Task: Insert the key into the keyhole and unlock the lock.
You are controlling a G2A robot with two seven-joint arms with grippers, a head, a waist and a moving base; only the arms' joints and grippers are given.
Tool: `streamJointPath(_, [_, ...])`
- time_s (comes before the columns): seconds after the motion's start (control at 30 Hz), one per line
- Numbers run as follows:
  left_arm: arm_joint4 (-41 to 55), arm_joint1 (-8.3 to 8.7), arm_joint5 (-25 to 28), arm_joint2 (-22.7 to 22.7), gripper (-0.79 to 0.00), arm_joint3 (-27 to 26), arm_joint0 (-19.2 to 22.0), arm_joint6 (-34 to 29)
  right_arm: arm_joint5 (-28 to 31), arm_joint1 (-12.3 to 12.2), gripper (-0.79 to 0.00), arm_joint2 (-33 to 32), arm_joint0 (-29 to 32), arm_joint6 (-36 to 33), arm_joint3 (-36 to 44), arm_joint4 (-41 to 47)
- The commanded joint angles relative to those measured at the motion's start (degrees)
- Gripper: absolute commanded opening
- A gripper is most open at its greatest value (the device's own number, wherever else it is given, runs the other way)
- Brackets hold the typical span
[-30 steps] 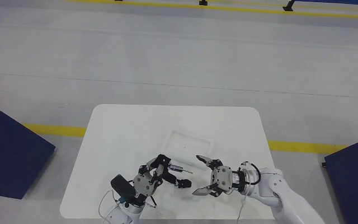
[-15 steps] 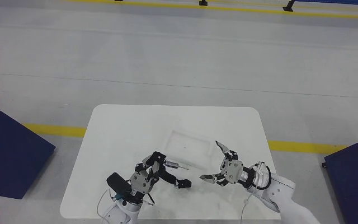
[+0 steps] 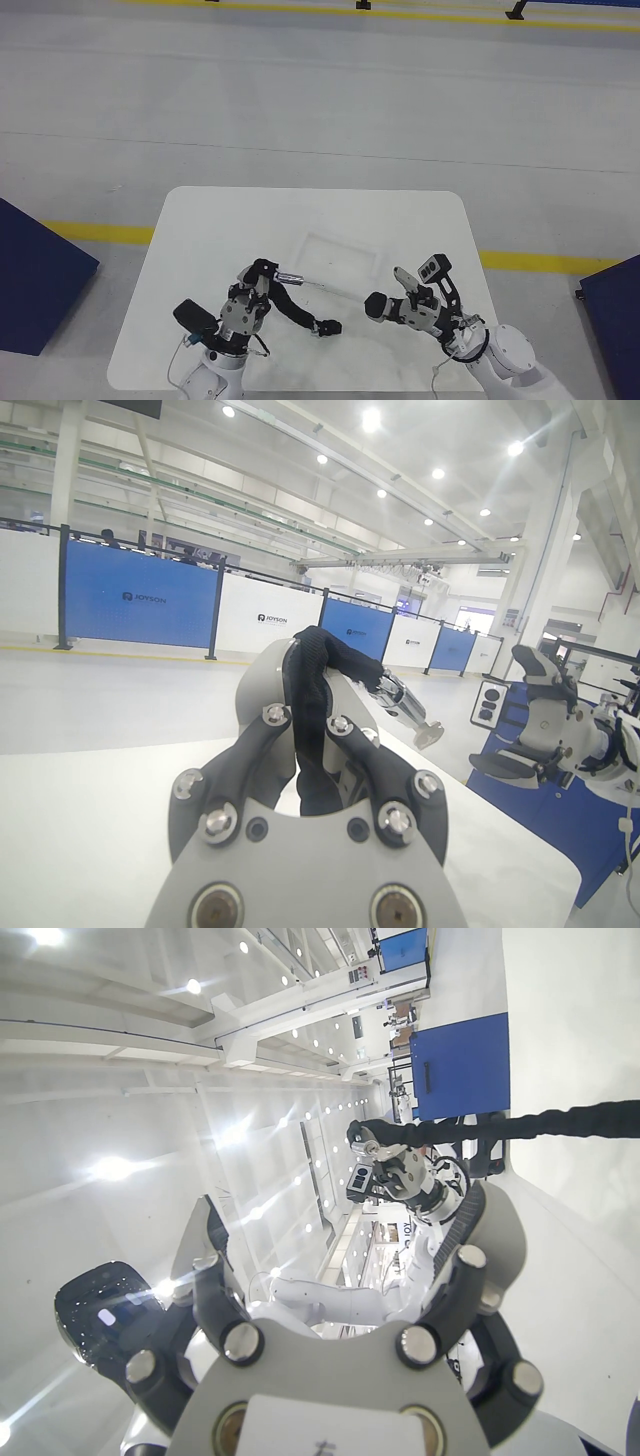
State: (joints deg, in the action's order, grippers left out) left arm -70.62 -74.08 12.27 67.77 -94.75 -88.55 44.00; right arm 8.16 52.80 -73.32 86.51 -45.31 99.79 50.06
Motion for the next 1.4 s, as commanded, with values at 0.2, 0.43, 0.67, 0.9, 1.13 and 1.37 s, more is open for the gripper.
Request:
streamJointPath(0.2, [-1.07, 1.48, 1.54, 10.85, -0.785, -10.45, -0.07, -6.11, -0.14, 0.00, 0.000, 0.00, 0.00, 0.00, 0.00, 0.00])
streamJointPath(0.43, [-1.25, 2.29, 5.45, 16.68, -0.785, -13.59, 5.39, -13.91, -0.14, 0.00, 0.000, 0.00, 0.00, 0.00, 0.00, 0.00])
streamJointPath(0.67, [-2.45, 2.26, 5.49, 16.59, -0.785, -10.26, 11.78, -15.50, -0.14, 0.00, 0.000, 0.00, 0.00, 0.00, 0.00, 0.00])
streamJointPath(0.9, [-5.03, 2.27, 4.99, 16.12, -0.785, -5.12, 14.28, -15.11, -0.14, 0.00, 0.000, 0.00, 0.00, 0.00, 0.00, 0.00])
streamJointPath(1.13, [-6.97, 2.22, 5.43, 14.61, -0.785, 6.42, 14.97, -14.57, -0.14, 0.00, 0.000, 0.00, 0.00, 0.00, 0.00, 0.00])
streamJointPath(1.37, [-8.69, 2.03, 5.26, 12.82, -0.785, 18.85, 18.97, -15.66, -0.14, 0.00, 0.000, 0.00, 0.00, 0.00, 0.00, 0.00])
